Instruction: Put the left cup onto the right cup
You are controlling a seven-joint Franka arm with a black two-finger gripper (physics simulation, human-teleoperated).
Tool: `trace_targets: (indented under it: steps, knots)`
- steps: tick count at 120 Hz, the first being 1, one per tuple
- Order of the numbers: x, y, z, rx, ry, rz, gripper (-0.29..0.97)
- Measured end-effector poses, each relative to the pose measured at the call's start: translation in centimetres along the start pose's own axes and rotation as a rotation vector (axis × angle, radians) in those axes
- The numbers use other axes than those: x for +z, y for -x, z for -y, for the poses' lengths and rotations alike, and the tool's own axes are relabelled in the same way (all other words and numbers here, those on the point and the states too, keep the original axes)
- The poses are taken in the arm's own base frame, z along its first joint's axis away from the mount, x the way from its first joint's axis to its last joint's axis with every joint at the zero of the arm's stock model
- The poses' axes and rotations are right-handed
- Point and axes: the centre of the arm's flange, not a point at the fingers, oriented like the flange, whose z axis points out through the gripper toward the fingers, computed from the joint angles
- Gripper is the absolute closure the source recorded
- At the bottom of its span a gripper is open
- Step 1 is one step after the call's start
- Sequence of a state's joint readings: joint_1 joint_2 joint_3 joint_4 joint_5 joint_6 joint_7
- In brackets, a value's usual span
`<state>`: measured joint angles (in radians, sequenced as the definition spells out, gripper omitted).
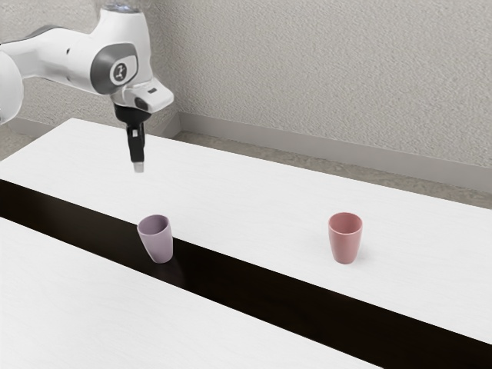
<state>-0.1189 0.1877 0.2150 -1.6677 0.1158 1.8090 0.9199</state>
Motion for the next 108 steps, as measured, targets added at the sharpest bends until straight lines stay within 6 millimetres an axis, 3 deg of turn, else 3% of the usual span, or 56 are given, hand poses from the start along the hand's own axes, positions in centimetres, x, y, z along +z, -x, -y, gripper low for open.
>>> trace_targets:
  steps: [66, 108]
  knots:
    - [11.4, -1.3, 0.5, 0.011, 0.052, 0.022, 0.0]
    - [16.1, -2.1, 1.3, 0.009, 0.057, 0.03, 0.0]
